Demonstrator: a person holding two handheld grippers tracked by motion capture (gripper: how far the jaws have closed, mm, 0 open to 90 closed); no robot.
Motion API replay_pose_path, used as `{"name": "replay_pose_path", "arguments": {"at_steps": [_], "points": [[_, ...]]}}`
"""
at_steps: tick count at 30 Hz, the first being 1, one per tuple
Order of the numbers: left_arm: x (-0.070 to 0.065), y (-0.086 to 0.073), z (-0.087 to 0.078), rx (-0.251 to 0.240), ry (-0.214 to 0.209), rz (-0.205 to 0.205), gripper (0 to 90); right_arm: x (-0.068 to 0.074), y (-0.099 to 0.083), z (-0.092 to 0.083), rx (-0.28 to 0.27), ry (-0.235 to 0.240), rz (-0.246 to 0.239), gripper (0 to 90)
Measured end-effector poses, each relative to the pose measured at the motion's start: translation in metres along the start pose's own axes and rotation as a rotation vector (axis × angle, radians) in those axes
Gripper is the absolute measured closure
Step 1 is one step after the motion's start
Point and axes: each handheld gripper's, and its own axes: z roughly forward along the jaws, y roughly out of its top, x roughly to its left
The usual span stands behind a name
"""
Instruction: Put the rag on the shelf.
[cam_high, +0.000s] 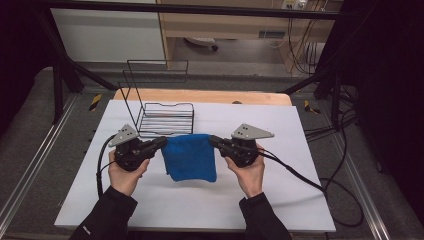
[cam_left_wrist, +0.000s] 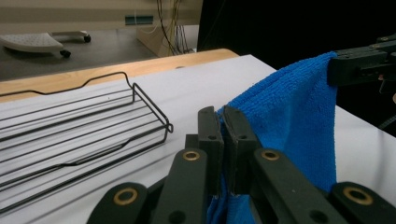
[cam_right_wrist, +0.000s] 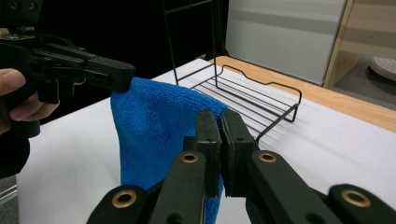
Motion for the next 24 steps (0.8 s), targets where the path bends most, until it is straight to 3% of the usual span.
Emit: {"name": "replay_pose_path", "arguments": {"at_steps": [24], "points": [[0.009, 0.018, -0.026, -0.136, 0.049, -0.011, 86.5, 0.016, 0.029, 0.01, -0.09, 0.006, -0.044, 87.7]]}}
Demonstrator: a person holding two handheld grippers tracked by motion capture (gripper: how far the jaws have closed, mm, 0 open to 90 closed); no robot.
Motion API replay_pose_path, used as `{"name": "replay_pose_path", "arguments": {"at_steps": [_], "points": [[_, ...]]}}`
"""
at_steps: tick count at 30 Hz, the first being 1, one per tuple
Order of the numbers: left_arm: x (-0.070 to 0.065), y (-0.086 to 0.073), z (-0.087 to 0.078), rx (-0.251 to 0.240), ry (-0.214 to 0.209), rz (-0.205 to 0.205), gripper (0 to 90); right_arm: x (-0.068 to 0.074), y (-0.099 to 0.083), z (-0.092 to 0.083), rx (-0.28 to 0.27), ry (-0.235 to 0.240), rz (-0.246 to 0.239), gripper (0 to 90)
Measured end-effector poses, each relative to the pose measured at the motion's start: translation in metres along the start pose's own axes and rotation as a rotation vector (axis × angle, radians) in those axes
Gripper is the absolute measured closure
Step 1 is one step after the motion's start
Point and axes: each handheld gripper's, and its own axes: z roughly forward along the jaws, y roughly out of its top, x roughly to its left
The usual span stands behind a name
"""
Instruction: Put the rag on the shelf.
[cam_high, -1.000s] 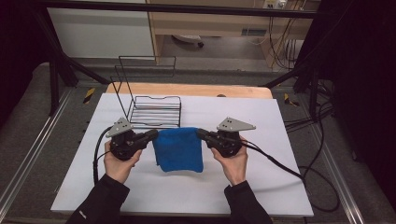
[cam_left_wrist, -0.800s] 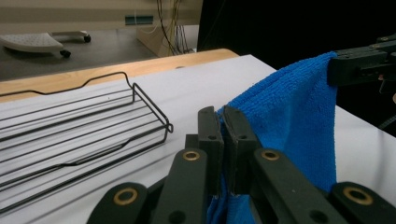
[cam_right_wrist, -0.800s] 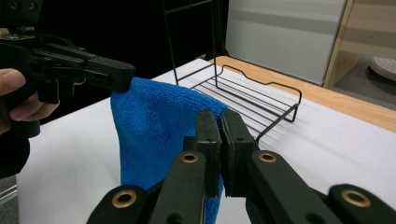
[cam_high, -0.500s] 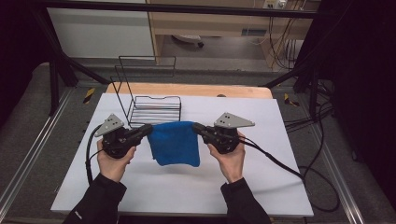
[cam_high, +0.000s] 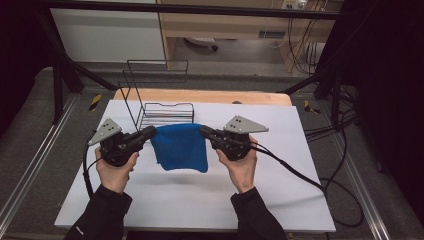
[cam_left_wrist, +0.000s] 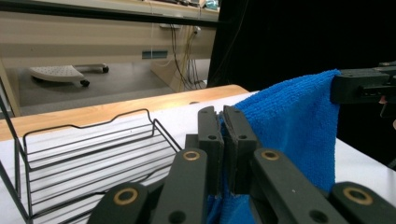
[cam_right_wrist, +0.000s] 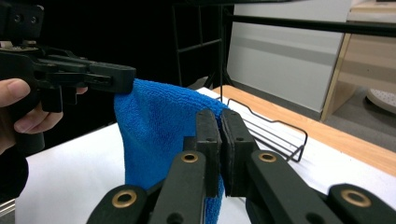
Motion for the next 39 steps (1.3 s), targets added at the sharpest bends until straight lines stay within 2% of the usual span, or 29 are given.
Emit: {"name": "replay_pose_path", "arguments": {"at_steps": [11, 19, 26, 39], "points": [[0.006, 0.02, -0.01, -0.077, 0.014, 0.011, 86.6, 0.006, 0.021, 0.007, -0.062, -0.012, -0.026, 87.7], [0.012, 0.032, -0.016, -0.113, 0.028, 0.012, 86.7, 0.012, 0.033, 0.014, -0.108, -0.02, -0.046, 87.7], [0.019, 0.043, -0.019, -0.153, 0.043, 0.012, 86.7, 0.015, 0.047, 0.023, -0.129, -0.033, -0.061, 87.7], [0.03, 0.065, -0.022, -0.218, 0.045, 0.005, 86.7, 0.015, 0.072, 0.035, -0.168, -0.05, -0.089, 87.7]]}}
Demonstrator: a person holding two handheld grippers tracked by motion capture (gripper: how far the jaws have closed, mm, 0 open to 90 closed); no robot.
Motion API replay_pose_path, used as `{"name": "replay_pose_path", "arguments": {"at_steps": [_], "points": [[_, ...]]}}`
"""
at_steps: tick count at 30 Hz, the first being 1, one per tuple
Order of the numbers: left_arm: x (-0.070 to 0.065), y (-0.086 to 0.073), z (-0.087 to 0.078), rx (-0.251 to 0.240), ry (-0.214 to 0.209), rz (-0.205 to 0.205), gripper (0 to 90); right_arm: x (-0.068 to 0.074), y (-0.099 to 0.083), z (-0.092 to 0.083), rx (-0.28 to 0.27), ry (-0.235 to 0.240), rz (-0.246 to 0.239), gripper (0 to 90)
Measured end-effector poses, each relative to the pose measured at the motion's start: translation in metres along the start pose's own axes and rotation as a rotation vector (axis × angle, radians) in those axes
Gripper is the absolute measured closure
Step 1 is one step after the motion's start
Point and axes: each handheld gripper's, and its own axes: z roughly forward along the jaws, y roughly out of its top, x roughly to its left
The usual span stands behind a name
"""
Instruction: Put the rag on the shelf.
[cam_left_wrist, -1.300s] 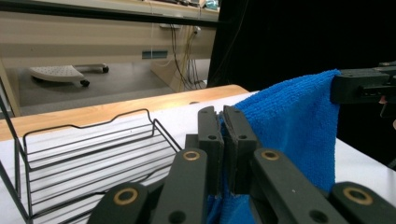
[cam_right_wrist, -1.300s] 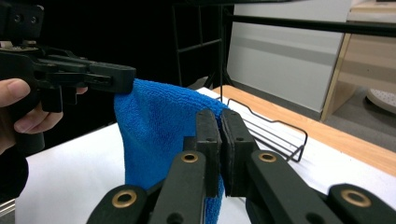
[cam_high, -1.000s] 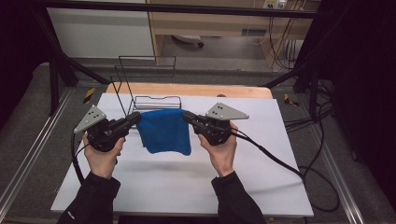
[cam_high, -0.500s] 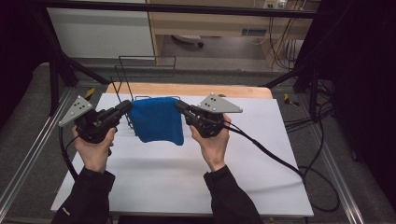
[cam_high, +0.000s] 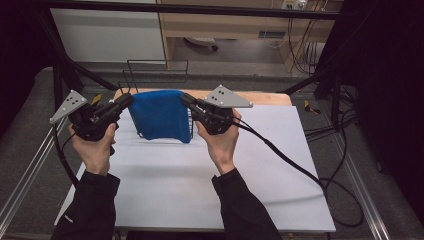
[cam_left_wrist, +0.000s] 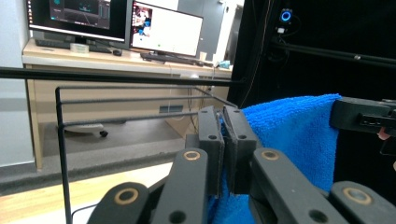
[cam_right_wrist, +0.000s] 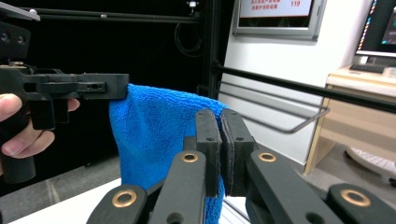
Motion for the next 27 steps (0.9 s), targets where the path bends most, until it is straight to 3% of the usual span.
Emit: {"name": "replay_pose_path", "arguments": {"at_steps": [11, 27], "points": [[0.003, 0.018, 0.006, -0.041, 0.0, 0.008, 86.7, -0.006, 0.021, 0.008, -0.036, -0.017, -0.008, 87.7], [0.007, 0.058, 0.009, -0.072, 0.036, 0.055, 86.8, -0.007, 0.053, 0.022, -0.059, -0.035, -0.046, 87.7]]}}
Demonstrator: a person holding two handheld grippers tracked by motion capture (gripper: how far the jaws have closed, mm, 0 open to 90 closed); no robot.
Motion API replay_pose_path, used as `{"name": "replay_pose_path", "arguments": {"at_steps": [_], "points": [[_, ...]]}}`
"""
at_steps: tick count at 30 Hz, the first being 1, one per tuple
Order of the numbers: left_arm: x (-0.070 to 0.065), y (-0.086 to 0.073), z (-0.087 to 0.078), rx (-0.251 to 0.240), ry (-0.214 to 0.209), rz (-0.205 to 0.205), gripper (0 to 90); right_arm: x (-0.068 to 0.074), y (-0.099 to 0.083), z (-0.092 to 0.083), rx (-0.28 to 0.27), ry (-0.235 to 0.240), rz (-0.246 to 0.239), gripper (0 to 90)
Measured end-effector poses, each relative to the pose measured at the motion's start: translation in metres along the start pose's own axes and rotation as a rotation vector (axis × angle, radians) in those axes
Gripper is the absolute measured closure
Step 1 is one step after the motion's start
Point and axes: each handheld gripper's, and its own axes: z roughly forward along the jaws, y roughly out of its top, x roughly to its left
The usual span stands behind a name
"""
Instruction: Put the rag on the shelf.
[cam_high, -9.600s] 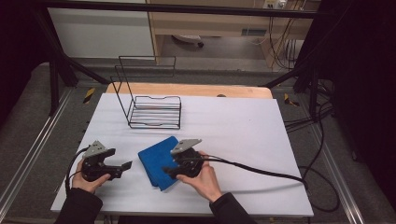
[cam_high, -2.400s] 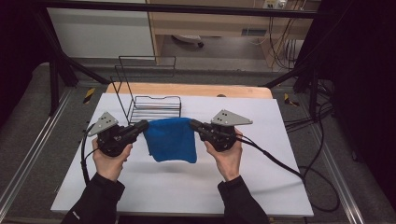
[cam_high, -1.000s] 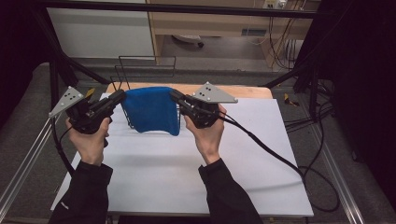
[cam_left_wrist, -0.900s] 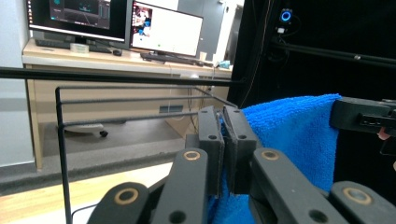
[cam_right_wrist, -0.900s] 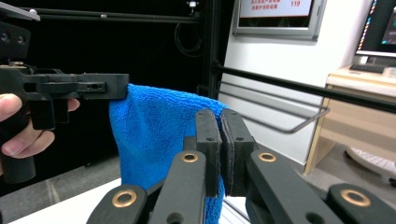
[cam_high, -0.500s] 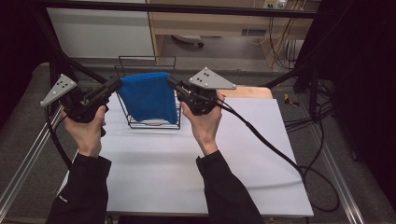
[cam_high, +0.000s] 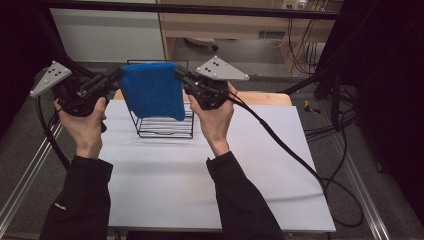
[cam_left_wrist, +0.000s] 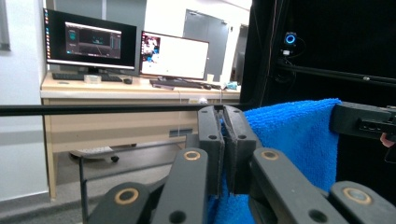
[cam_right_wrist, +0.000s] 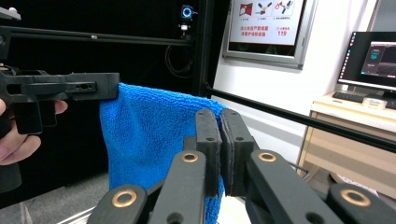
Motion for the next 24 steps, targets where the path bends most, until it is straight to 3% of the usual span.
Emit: {"name": "replay_pose_path", "arguments": {"at_steps": [24], "points": [[0.012, 0.033, 0.021, -0.035, 0.026, 0.001, 86.9, -0.013, 0.034, 0.023, -0.01, -0.028, -0.011, 87.7]]}}
